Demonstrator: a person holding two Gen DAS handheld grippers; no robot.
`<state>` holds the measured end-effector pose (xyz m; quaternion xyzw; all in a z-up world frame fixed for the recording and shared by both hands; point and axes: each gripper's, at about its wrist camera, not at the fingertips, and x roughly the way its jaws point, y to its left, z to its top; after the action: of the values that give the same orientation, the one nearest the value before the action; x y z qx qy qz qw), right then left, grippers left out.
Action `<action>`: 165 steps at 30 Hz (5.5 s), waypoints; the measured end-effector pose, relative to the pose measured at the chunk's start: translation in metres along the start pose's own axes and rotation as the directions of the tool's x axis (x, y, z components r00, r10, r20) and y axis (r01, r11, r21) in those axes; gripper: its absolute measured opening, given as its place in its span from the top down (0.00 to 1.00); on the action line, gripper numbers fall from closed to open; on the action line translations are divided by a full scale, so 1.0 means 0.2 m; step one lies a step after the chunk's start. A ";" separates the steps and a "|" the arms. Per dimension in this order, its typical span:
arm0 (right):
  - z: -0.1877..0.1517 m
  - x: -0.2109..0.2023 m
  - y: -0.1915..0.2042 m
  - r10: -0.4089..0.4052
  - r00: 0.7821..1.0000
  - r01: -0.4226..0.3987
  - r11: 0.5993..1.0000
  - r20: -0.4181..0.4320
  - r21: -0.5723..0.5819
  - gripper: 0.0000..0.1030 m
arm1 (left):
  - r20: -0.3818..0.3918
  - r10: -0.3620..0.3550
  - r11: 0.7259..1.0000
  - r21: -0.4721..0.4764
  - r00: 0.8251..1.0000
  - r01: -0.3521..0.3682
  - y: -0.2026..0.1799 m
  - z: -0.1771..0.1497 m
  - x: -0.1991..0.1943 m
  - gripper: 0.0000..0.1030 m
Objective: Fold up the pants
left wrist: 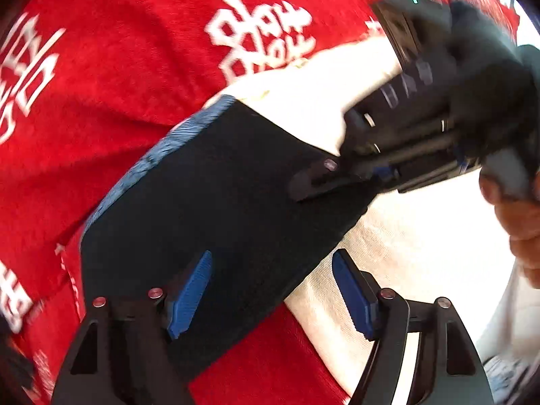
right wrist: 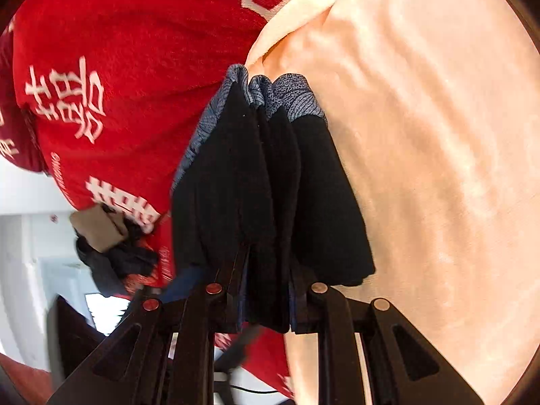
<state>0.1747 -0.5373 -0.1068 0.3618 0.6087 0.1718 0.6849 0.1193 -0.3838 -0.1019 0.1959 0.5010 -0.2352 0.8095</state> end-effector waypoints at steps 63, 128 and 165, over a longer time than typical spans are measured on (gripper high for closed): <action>-0.11 0.00 0.38 -0.584 0.798 0.602 0.760 0.148 -0.245 0.47 | -0.284 -0.092 0.779 -0.617 0.954 -0.108 1.07 -0.35 0.11 0.11; 0.19 -0.08 0.09 -0.295 0.952 0.269 0.934 -0.083 -0.237 0.25 | -0.321 -0.163 0.814 -0.577 0.933 -0.056 1.05 -0.28 0.14 0.01; 0.16 -0.01 0.18 0.020 0.981 -0.043 0.992 -0.194 -0.117 0.58 | -0.021 -0.391 0.711 -0.642 0.920 0.288 1.10 -0.29 -0.01 0.39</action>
<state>0.2121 -0.5228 -0.0793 0.3111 0.6547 0.2531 0.6407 0.2044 -0.1728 -0.1059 -0.1627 0.6390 -0.1840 0.7289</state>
